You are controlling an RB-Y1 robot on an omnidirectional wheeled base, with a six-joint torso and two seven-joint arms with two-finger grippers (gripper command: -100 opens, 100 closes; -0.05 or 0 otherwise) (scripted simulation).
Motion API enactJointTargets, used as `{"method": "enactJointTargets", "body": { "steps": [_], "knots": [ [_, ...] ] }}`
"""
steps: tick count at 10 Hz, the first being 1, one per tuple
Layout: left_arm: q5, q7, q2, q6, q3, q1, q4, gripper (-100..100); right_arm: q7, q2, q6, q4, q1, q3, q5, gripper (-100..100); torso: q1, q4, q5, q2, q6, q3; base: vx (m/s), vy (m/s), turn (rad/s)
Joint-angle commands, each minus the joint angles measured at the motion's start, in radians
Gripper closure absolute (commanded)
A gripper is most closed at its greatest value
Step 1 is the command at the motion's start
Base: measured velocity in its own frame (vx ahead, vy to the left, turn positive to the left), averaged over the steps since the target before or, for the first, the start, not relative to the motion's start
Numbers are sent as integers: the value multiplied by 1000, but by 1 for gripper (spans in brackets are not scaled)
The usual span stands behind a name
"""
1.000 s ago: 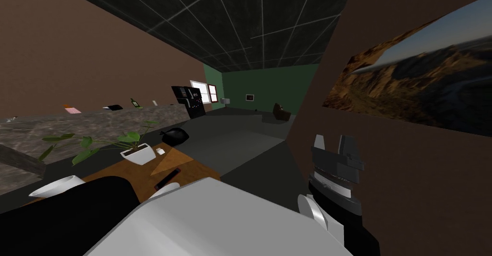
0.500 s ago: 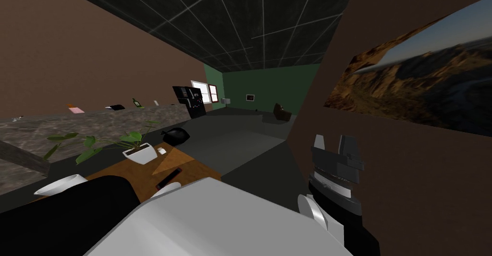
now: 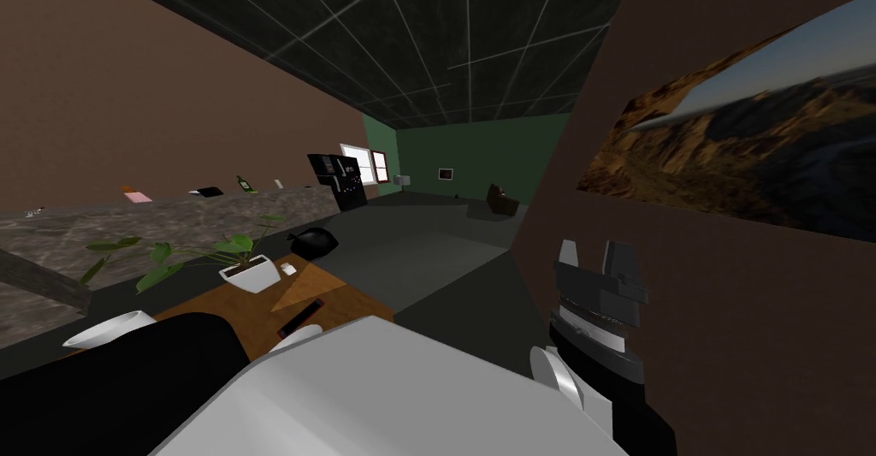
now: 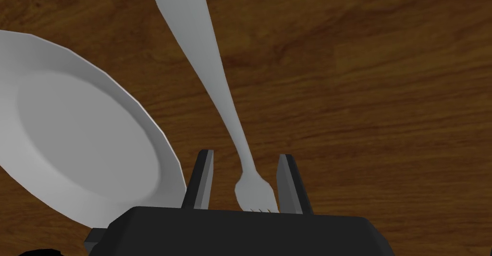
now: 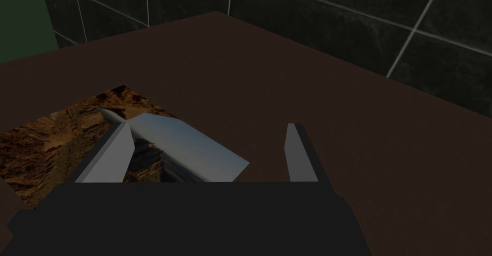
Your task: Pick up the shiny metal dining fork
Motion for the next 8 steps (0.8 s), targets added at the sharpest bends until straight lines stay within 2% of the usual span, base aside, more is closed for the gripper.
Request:
{"method": "enactJointTargets", "body": {
  "steps": [1,2,3,6,7,8],
  "knots": [
    [0,0,0,0,0,0,0,100,0,0,0,0,0,0,0,0,0,0,0,0,0,0,0,0,0],
    [0,0,0,0,0,0,0,0,0,0,0,0,0,0,0,0,0,0,0,0,0,0,0,0,0],
    [10,0,3,30,6,20,-38,100,0,0,0,0,0,0,0,0,0,0,0,0,0,0,0,0,0],
    [22,6,5,69,14,44,-92,100,0,0,0,0,0,0,0,0,-1,0,-1,0,0,0,-1,-15,-17],
    [19,5,4,58,12,39,-79,100,0,0,0,0,0,0,0,0,-2,0,-1,0,0,0,-1,-11,-1],
    [19,5,4,61,13,40,-82,0,0,0,0,0,0,0,0,0,-1,0,0,0,0,0,0,0,0]
  ]
}}
